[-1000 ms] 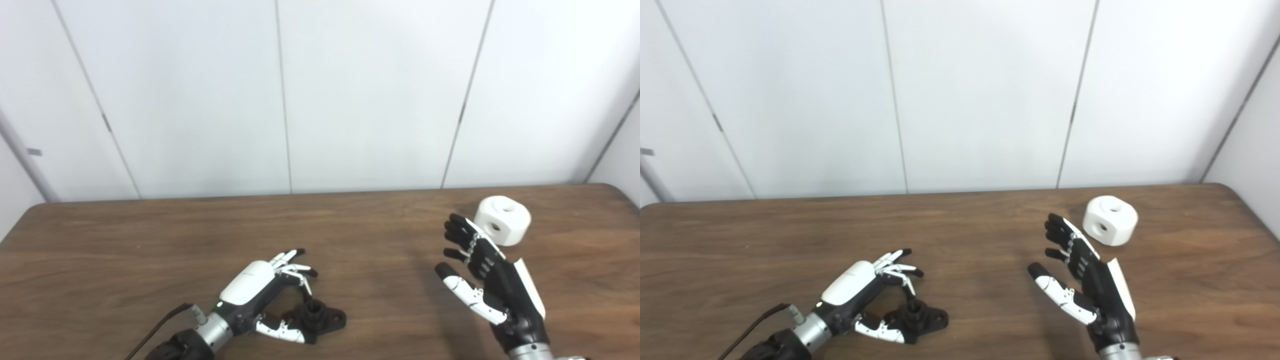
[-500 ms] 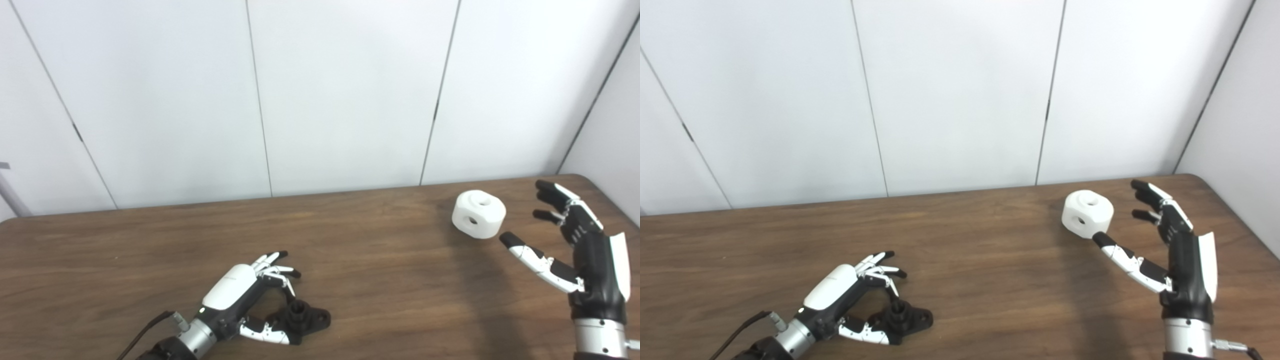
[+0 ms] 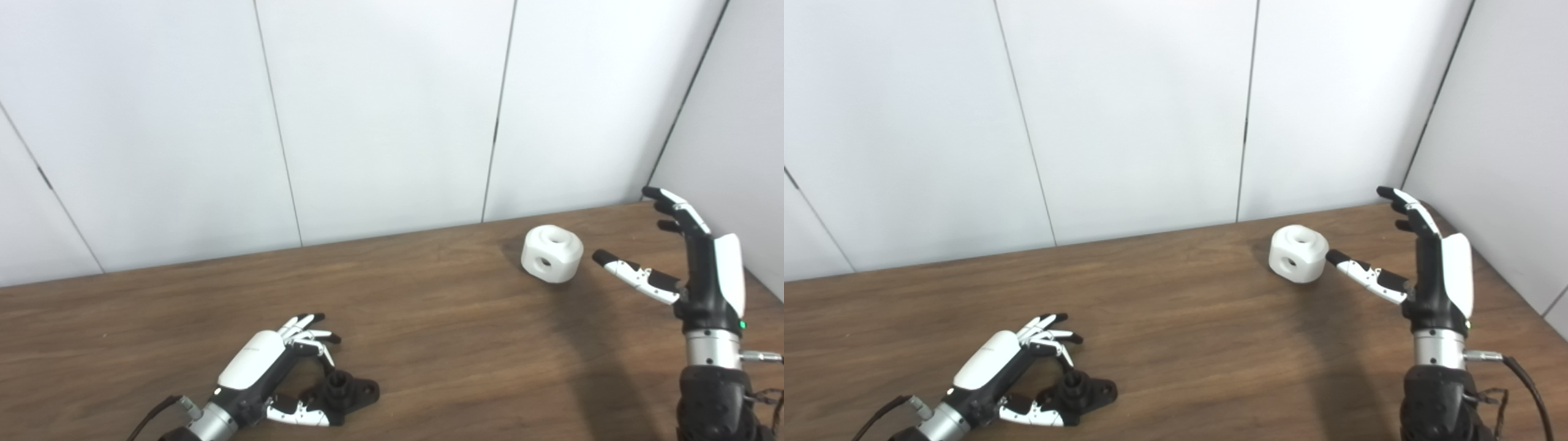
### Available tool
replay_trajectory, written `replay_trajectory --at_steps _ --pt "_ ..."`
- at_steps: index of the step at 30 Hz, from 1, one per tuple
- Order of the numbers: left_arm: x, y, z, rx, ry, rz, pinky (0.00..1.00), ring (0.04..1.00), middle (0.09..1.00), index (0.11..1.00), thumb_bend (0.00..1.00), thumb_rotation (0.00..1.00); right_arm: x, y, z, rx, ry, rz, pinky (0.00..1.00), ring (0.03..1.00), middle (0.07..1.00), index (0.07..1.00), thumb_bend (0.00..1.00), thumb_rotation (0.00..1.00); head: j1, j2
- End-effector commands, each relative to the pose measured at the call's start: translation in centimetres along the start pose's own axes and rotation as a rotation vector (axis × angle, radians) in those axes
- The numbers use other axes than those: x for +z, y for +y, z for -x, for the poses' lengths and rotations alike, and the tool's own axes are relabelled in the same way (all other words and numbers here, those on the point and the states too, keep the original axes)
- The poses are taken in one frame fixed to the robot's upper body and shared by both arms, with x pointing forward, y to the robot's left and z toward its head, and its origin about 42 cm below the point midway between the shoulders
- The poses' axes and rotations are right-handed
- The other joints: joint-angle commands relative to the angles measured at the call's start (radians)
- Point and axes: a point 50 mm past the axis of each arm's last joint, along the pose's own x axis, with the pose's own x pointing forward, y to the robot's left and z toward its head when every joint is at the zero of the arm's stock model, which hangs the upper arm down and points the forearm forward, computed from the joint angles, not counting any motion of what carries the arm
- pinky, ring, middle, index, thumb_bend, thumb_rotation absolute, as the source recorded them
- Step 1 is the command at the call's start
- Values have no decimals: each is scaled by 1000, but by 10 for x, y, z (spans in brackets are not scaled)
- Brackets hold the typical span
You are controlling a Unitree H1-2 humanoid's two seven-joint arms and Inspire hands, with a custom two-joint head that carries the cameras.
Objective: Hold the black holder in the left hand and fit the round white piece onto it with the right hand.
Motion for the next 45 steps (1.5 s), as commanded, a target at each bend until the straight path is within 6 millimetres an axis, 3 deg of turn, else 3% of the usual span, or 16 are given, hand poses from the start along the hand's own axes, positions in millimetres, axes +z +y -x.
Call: replay_trajectory --at_steps 1,4,6,10,16,19,23,45 --pt "-17 -6 14 -41 71 -15 1000 963 802 482 522 47 16 -2 -27 1 -46 10 747 864 876 821 723 315 -4 -2" --pt "-17 -5 15 -46 70 -22 1000 964 803 482 522 47 13 5 -39 61 10 48 778 891 906 842 758 392 -17 -2" --pt "-18 -5 15 -43 69 -23 1000 962 802 482 522 47 12 10 -48 101 26 82 724 883 913 847 780 413 -23 -5" --pt "-19 -3 17 -43 71 -19 1000 962 804 482 522 47 10 18 -60 183 56 156 856 979 947 863 850 515 -49 -6" --pt "-19 0 17 -44 74 -24 1000 953 802 482 522 45 9 29 -71 227 80 203 776 997 942 836 920 572 -64 -12" --pt "-20 1 17 -40 72 -23 1000 951 800 482 522 45 7 34 -75 249 93 243 898 1000 958 840 912 607 -72 -14" --pt "-21 4 18 -37 73 -24 1000 948 799 482 522 45 3 40 -80 260 83 304 994 1000 962 828 920 624 -84 -17" --pt "-21 8 19 -49 75 -28 1000 937 798 482 521 45 -5 43 -84 261 73 350 1000 1000 961 830 918 589 -107 -24"
